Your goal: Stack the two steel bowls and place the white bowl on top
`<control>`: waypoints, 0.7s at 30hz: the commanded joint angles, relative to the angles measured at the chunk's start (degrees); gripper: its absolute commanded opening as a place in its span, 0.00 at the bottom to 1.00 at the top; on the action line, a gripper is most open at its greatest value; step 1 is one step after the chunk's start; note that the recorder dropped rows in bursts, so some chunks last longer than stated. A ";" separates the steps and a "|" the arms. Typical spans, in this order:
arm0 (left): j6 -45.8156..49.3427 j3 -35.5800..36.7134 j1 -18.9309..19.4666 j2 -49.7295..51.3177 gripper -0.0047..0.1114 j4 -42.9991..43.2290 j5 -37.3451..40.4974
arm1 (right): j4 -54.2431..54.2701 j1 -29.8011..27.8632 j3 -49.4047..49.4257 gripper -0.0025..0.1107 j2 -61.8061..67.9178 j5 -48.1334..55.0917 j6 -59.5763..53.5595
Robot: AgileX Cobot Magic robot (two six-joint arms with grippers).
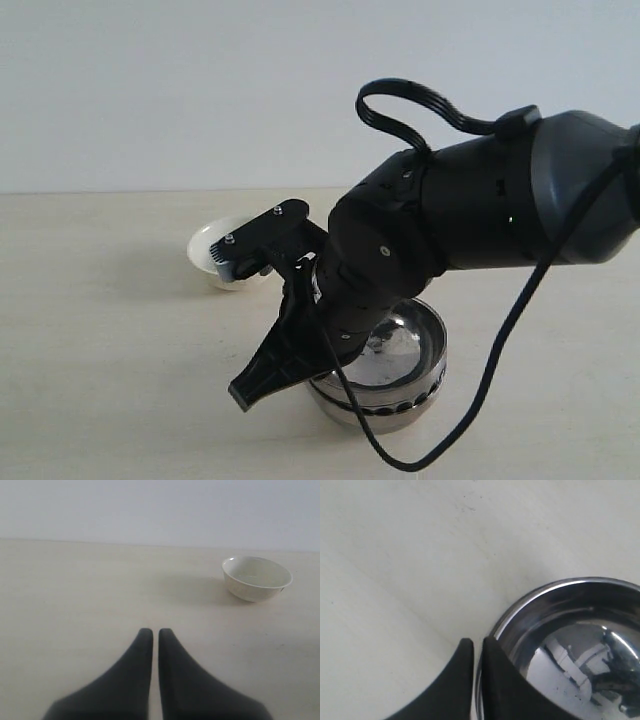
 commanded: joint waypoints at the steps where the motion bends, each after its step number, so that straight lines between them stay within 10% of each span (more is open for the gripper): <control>1: -0.27 0.17 -0.29 -0.18 0.07 0.00 -0.43 | -1.07 0.12 0.33 0.02 -3.64 -0.73 -0.03; 21: -0.27 0.17 -0.29 -0.18 0.07 0.00 -0.43 | -30.75 -6.05 11.49 0.02 -9.39 0.93 29.85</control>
